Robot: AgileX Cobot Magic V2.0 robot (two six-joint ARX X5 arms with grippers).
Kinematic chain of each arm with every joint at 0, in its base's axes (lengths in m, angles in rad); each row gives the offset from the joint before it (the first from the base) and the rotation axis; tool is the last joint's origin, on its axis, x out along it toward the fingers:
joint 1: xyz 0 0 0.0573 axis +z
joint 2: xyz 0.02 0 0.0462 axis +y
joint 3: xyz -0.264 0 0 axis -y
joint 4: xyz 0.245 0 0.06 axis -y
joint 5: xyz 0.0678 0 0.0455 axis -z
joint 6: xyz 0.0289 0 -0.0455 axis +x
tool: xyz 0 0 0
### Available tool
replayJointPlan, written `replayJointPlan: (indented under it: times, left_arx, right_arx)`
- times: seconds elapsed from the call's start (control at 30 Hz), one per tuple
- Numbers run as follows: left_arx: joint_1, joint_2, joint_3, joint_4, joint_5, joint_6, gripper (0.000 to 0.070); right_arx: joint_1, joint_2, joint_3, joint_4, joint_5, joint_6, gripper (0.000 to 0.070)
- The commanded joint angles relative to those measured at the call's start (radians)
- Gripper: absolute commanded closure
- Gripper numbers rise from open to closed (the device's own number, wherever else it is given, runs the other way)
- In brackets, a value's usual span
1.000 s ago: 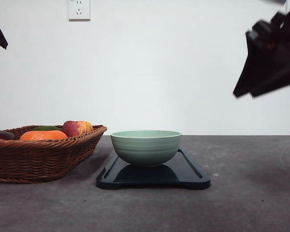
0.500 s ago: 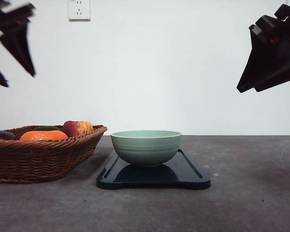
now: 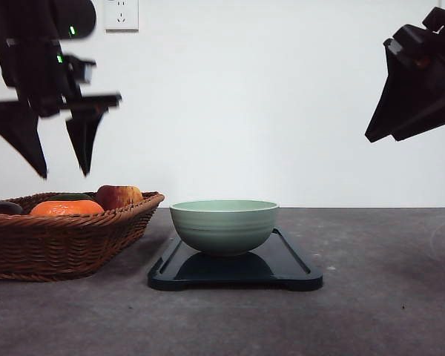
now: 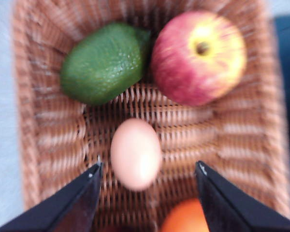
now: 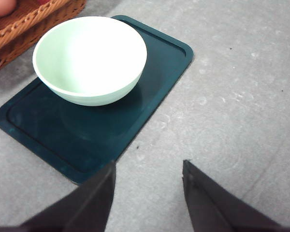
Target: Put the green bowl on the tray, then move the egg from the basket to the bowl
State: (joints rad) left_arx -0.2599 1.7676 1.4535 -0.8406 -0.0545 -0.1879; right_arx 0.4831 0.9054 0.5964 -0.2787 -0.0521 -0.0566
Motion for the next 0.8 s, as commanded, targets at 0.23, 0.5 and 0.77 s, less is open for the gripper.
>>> replayJointPlan:
  times: [0.23,0.5,0.77]
  left_arx:
    - [0.005,0.134,0.025,0.005,-0.007,-0.007,0.0313]
    - [0.005,0.165,0.025,0.038,-0.008,-0.004,0.0313]
    - [0.005,0.170,0.025,0.027,-0.008,-0.004,0.0345]
  right_arx:
    - [0.003,0.008,0.006,0.010,0.001,-0.013,0.0433]
    - [0.003,0.008,0.006,0.010,0.002,-0.016,0.0433]
    - [0.003,0.008,0.006,0.010,0.002,-0.016,0.0433]
